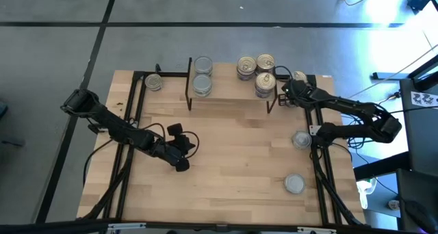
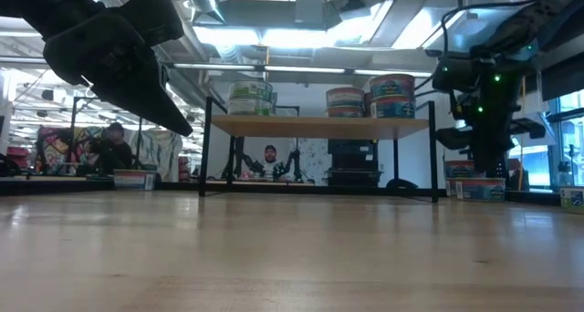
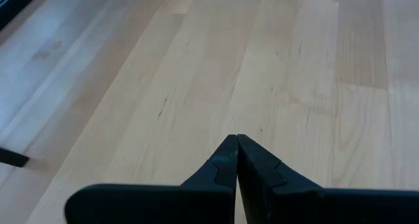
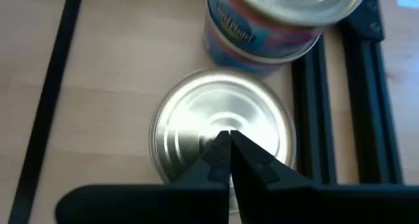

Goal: Stack canned seafood by type on shelf
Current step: Adjust the blue pink tuna cans

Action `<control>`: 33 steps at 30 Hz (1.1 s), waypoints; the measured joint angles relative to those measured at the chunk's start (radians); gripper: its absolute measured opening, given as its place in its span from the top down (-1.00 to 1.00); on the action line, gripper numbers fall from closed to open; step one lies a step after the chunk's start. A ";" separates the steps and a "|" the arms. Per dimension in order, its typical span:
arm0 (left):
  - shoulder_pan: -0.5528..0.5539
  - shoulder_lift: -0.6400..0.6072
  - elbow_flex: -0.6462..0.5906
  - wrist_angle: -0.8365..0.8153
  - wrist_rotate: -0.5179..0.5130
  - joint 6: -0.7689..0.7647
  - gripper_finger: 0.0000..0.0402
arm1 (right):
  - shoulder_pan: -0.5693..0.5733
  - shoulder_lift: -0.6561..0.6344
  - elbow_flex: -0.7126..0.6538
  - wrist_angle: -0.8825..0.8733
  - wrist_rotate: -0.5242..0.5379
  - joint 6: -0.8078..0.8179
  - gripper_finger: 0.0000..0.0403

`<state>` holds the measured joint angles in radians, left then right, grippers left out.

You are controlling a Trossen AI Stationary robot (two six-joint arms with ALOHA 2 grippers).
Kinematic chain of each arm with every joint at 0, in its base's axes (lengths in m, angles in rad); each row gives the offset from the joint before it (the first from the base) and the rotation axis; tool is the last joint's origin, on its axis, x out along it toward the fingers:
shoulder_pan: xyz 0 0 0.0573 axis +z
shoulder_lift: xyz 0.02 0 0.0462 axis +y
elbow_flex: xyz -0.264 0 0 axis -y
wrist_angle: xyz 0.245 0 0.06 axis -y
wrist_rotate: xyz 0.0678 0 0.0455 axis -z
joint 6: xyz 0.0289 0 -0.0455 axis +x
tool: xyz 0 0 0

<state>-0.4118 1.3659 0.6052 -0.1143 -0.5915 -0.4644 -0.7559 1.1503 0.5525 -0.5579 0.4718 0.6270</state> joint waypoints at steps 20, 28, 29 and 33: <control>0.000 0.000 0.000 0.000 0.000 -0.011 0.97 | 0.003 -0.005 -0.080 0.053 -0.127 0.035 0.95; 0.000 0.000 0.000 0.003 0.000 -0.011 0.97 | 0.051 -0.008 -0.067 -0.034 -0.173 0.077 0.95; 0.000 0.000 0.000 0.003 0.000 -0.011 0.97 | 0.071 -0.008 -0.059 -0.057 -0.177 0.088 0.95; 0.000 0.000 0.000 0.003 0.000 -0.011 0.97 | 0.172 -0.002 -0.012 -0.153 -0.214 0.149 0.95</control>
<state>-0.4114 1.3655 0.6052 -0.1112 -0.5915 -0.4759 -0.5838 1.1480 0.5403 -0.7109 0.2581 0.7756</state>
